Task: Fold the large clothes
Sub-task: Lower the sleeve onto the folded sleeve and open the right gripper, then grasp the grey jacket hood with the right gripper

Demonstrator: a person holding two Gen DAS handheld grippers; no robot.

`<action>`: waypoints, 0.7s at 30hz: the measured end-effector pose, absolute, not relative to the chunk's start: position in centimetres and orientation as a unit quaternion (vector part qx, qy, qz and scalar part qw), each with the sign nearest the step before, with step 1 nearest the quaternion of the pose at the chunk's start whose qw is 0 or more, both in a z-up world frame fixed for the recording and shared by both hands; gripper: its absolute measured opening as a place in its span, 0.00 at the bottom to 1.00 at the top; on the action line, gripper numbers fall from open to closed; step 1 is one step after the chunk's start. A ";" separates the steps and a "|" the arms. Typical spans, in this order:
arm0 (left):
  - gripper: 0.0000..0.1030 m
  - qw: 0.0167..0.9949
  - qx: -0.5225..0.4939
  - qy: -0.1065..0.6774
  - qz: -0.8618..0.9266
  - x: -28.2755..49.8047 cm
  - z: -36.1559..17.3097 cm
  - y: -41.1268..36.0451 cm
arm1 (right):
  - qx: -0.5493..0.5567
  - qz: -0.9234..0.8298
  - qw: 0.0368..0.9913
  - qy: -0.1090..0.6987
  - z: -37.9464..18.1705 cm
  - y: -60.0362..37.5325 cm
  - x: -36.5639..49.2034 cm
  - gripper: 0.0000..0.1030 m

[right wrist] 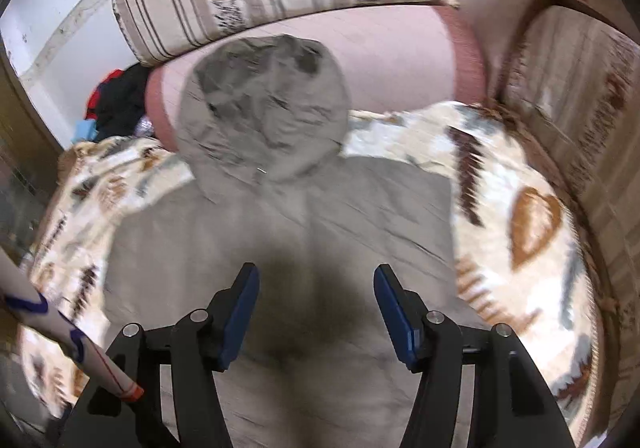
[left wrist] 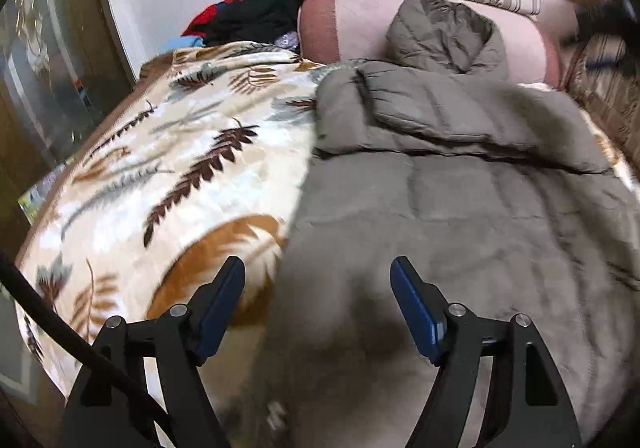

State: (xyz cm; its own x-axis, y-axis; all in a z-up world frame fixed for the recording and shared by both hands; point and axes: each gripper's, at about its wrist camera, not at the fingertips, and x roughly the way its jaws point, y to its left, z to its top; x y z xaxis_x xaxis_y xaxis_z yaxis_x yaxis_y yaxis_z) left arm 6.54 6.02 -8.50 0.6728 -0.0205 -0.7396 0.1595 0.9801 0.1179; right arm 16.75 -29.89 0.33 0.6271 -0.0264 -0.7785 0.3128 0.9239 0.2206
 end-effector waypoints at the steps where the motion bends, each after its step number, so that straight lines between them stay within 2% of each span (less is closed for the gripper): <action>1: 0.72 0.910 0.085 0.403 -0.048 7.4 -9.0 6.4 | 0.172 -0.094 0.886 0.420 1.0 -29.4 18.1 0.62; 5: 0.72 0.896 0.041 0.440 -0.044 10.2 -11.9 8.3 | 0.168 -0.094 0.887 0.420 2.8 -27.5 24.0 0.68; 10: 0.85 0.901 -0.001 0.432 -0.044 10.4 -13.8 9.1 | 0.182 -0.092 0.885 0.419 3.5 -26.5 32.1 0.71; 14: 0.86 0.903 -0.009 0.424 -0.064 10.6 -14.7 8.8 | 0.230 -0.110 0.881 0.399 3.7 -27.1 38.3 0.82; 17: 0.88 0.898 -0.041 0.431 -0.082 11.2 -15.2 9.5 | 0.252 -0.124 0.877 0.389 3.4 -27.6 42.2 0.84; 21: 0.90 0.902 -0.031 0.423 -0.077 11.2 -15.4 9.1 | 0.244 -0.143 0.877 0.389 2.5 -27.5 46.7 0.84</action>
State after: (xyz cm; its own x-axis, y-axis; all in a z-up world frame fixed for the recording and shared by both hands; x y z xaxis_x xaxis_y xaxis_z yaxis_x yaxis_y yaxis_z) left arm 11.22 9.05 -15.41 0.6305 -0.1653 -0.7583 0.1123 0.9862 -0.1217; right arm 46.68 -27.49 2.47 0.6563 -0.0619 -0.7520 0.4410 0.8402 0.3157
